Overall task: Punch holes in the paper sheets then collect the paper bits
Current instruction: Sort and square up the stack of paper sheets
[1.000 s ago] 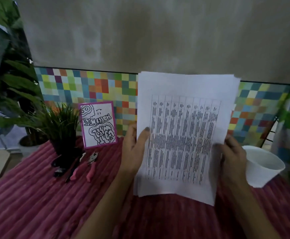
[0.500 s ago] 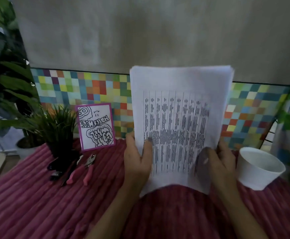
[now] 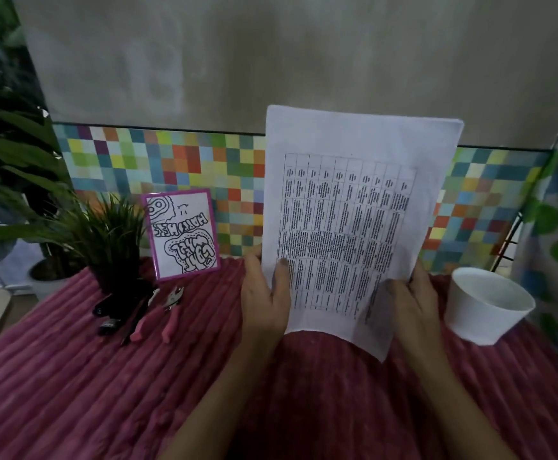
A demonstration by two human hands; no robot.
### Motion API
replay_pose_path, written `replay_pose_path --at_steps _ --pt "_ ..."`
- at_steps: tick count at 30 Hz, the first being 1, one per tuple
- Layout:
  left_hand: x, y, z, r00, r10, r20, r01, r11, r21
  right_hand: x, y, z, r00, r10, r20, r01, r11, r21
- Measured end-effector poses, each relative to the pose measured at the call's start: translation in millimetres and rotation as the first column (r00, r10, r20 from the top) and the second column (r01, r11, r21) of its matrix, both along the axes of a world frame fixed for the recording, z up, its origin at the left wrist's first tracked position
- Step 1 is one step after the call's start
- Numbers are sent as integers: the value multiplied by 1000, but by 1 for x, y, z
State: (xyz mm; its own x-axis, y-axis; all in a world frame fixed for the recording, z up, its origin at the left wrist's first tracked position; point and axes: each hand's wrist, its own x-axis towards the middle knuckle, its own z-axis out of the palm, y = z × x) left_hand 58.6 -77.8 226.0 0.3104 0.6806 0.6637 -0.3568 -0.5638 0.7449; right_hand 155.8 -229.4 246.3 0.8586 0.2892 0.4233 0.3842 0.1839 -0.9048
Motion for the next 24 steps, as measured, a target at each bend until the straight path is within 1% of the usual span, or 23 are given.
replay_pose_path --at_steps 3,6,9,12,14,15,17,18,19,21,22,24 --pt "0 0 -5 999 -34 -16 33 999 -33 -1 0 -4 999 -29 -35 29 1000 -9" --pt "1 0 -17 997 -52 -54 48 997 -60 -7 4 -13 990 35 -134 -33 999 12" --pt "1 1 -18 995 -59 -80 55 997 -55 -13 2 -10 983 78 -168 -71 996 46" --pt "0 4 -16 985 -52 -162 40 996 -74 -14 0 -9 979 58 -195 -57 998 10" --pt "-1 10 -9 976 -71 -206 54 995 -83 -8 -4 -5 980 41 -195 -41 999 3" --pt "-3 12 -3 971 -98 -218 77 992 -102 -5 -8 0 985 8 -170 -12 1000 -25" --pt "-12 11 7 954 -197 -225 152 968 -202 -2 -22 11 992 -70 -108 57 991 -119" --pt "-20 7 10 946 -235 -222 183 956 -231 -5 -32 16 991 -73 -113 57 989 -135" --pt "-28 1 11 940 -240 -242 185 956 -227 -11 -40 17 989 -57 -134 38 990 -137" --pt "-41 -9 2 907 -196 -373 118 968 -222 -26 -53 8 985 -39 -165 5 979 -202" --pt "-45 -12 -5 871 -181 -456 80 969 -233 -31 -59 -1 984 -33 -174 -13 966 -257" --pt "-51 -17 -23 772 -181 -610 39 970 -238 -38 -66 -23 973 3 -229 -80 941 -330"
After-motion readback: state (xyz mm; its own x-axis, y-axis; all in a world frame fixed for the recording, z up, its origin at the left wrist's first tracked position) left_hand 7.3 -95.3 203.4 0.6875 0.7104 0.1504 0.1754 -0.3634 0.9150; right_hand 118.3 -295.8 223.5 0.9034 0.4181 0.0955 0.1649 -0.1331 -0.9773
